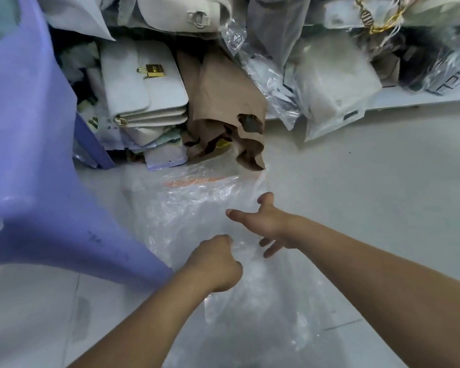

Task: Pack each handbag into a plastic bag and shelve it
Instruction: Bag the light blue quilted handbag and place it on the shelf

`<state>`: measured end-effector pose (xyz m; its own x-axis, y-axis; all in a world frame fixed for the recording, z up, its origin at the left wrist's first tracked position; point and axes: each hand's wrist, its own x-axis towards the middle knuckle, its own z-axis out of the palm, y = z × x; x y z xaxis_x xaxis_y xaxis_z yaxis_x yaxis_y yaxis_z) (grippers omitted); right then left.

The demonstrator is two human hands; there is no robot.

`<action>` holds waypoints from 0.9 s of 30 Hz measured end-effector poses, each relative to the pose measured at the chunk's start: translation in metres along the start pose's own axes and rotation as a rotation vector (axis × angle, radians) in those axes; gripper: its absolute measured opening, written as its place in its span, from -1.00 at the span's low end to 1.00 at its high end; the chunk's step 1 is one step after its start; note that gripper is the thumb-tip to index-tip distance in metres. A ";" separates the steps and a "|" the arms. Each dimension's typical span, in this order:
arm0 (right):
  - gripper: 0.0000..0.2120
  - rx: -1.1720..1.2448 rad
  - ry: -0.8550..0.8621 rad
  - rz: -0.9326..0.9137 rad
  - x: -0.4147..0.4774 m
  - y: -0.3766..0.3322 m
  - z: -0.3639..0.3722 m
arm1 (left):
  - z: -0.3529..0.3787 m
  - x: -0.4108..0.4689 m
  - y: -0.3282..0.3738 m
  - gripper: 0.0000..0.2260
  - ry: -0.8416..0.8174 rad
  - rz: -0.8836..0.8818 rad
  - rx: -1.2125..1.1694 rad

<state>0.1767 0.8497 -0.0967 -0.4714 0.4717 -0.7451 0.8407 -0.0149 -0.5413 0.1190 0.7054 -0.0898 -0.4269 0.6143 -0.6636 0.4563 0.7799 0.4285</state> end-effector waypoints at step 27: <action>-0.79 0.349 0.191 -0.899 -0.106 -0.156 -0.045 | -0.173 -0.092 0.027 -0.53 1.067 0.318 -0.309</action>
<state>0.1073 0.8415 0.0838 -0.8203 0.5688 0.0599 0.0492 0.1745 -0.9834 0.0359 0.6907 0.0892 -0.8367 0.4624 0.2934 0.5137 0.4773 0.7129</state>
